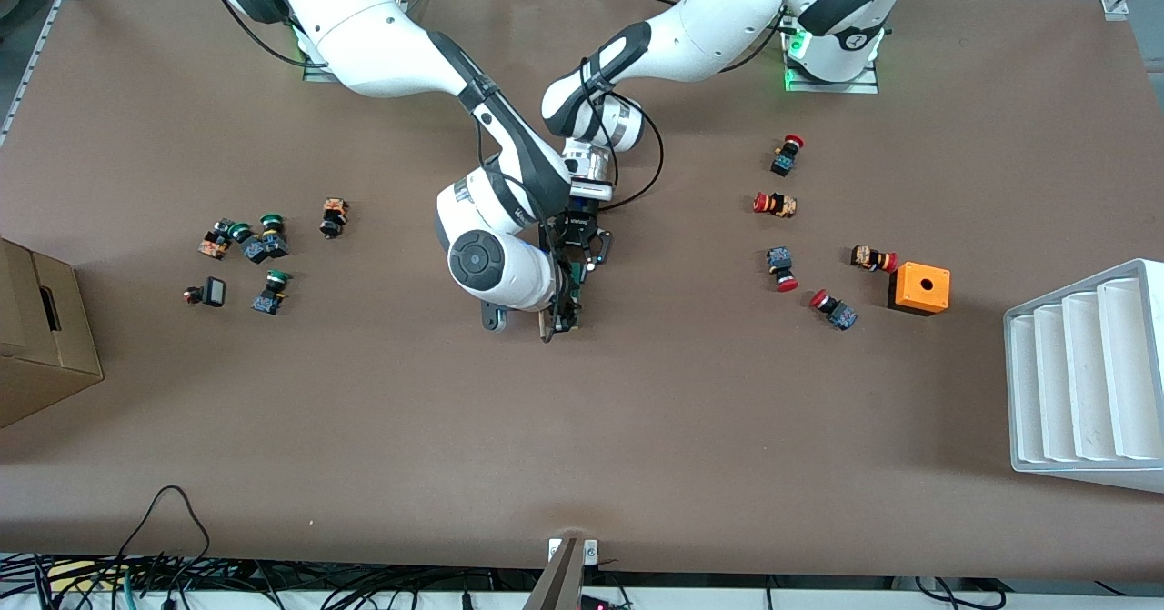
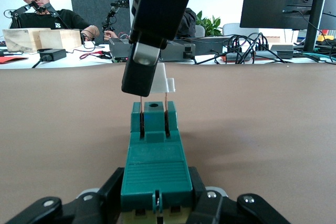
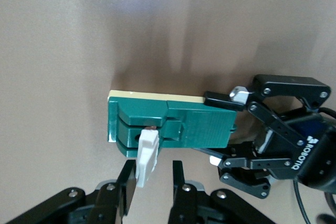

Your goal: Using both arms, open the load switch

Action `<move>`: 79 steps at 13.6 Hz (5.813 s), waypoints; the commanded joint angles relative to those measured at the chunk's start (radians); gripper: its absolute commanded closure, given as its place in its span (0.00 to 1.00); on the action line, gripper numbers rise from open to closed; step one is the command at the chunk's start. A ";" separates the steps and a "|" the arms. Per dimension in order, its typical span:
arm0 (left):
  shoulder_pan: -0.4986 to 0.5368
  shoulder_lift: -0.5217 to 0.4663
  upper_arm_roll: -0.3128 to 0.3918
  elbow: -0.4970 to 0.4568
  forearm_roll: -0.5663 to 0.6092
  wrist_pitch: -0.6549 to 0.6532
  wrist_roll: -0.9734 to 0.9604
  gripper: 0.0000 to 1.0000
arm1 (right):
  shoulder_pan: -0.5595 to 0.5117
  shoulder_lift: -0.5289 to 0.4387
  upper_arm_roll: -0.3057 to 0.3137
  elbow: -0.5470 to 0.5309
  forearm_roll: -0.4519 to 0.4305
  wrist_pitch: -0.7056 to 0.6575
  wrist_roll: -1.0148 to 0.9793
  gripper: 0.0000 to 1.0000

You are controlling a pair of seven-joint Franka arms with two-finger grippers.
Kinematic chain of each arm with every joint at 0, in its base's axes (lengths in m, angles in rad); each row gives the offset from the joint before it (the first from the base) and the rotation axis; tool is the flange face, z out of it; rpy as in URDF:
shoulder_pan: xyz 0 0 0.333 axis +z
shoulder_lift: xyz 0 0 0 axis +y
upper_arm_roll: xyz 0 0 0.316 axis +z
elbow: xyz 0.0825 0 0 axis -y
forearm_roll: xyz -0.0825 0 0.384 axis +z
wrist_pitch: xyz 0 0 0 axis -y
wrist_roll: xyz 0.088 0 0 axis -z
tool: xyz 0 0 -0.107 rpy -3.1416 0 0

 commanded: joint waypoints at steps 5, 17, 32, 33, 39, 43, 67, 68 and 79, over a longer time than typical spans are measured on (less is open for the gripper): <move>-0.020 0.068 0.008 0.142 0.045 0.060 0.023 0.84 | -0.002 -0.089 0.017 -0.105 -0.028 0.001 0.001 0.66; -0.020 0.068 0.010 0.144 0.047 0.062 0.023 0.84 | -0.002 -0.125 0.045 -0.197 -0.072 0.027 -0.001 0.66; -0.020 0.070 0.008 0.144 0.047 0.063 0.023 0.84 | 0.009 -0.137 0.053 -0.276 -0.095 0.111 -0.001 0.66; -0.020 0.070 0.010 0.144 0.047 0.063 0.023 0.84 | 0.009 -0.137 0.053 -0.276 -0.095 0.113 -0.001 0.66; -0.020 0.070 0.010 0.144 0.047 0.065 0.023 0.84 | -0.004 -0.145 0.051 -0.265 -0.094 0.117 -0.002 0.21; -0.019 0.068 0.008 0.144 0.045 0.068 0.023 0.84 | -0.071 -0.235 0.049 -0.235 -0.091 0.044 -0.056 0.00; 0.073 -0.248 -0.041 -0.174 -0.080 0.146 0.054 0.00 | -0.563 -0.818 0.037 -0.423 -0.418 -0.390 -1.935 0.00; 0.076 -0.277 -0.061 -0.188 -0.141 0.151 0.061 0.00 | -0.586 -0.820 0.037 -0.423 -0.416 -0.398 -1.973 0.00; 0.338 -0.496 -0.341 -0.002 -1.093 0.263 0.831 0.00 | -0.625 -0.832 -0.015 -0.409 -0.413 -0.401 -2.144 0.00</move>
